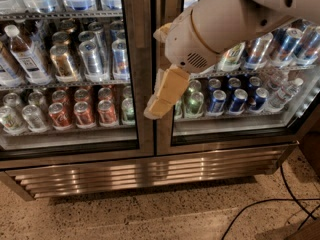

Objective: Open left fridge door

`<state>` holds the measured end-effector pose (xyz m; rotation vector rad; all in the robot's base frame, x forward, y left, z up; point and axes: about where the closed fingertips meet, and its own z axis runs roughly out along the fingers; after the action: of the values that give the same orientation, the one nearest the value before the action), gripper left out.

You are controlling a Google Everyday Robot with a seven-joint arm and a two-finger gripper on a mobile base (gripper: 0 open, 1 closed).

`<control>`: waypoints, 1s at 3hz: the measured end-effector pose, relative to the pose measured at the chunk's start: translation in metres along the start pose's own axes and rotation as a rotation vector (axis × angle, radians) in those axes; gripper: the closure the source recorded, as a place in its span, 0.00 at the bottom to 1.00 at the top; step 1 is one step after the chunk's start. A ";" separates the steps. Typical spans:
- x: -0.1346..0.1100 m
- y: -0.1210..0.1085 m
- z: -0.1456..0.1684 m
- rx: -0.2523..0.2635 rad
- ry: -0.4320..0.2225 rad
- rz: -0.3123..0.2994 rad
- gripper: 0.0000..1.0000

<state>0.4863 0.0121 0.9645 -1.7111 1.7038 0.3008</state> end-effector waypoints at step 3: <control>-0.054 -0.031 -0.027 0.144 -0.034 0.026 0.00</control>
Offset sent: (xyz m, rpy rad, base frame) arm 0.0156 0.0257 0.0772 0.0291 -0.1473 -0.1304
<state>0.5015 0.0348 1.0263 -1.5720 1.6819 0.2129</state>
